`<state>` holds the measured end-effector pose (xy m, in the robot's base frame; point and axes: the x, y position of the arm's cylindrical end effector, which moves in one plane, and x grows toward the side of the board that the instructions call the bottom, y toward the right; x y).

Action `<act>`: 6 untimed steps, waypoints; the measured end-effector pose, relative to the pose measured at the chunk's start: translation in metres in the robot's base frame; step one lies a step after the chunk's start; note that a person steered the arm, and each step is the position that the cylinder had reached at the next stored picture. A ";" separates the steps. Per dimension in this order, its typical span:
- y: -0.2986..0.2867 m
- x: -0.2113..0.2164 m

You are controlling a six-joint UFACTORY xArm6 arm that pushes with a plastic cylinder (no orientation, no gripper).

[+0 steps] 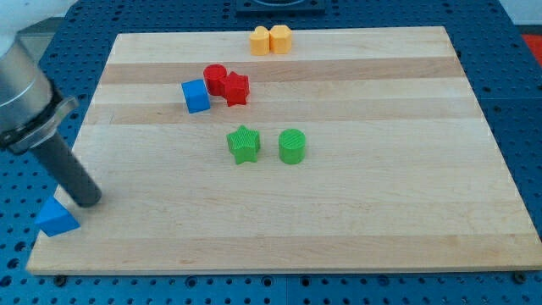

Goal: Separate the blue cube from the red blocks

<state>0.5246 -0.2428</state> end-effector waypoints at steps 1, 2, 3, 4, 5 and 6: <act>0.034 -0.048; 0.085 -0.065; 0.131 -0.098; 0.149 -0.141; 0.146 -0.166; 0.131 -0.171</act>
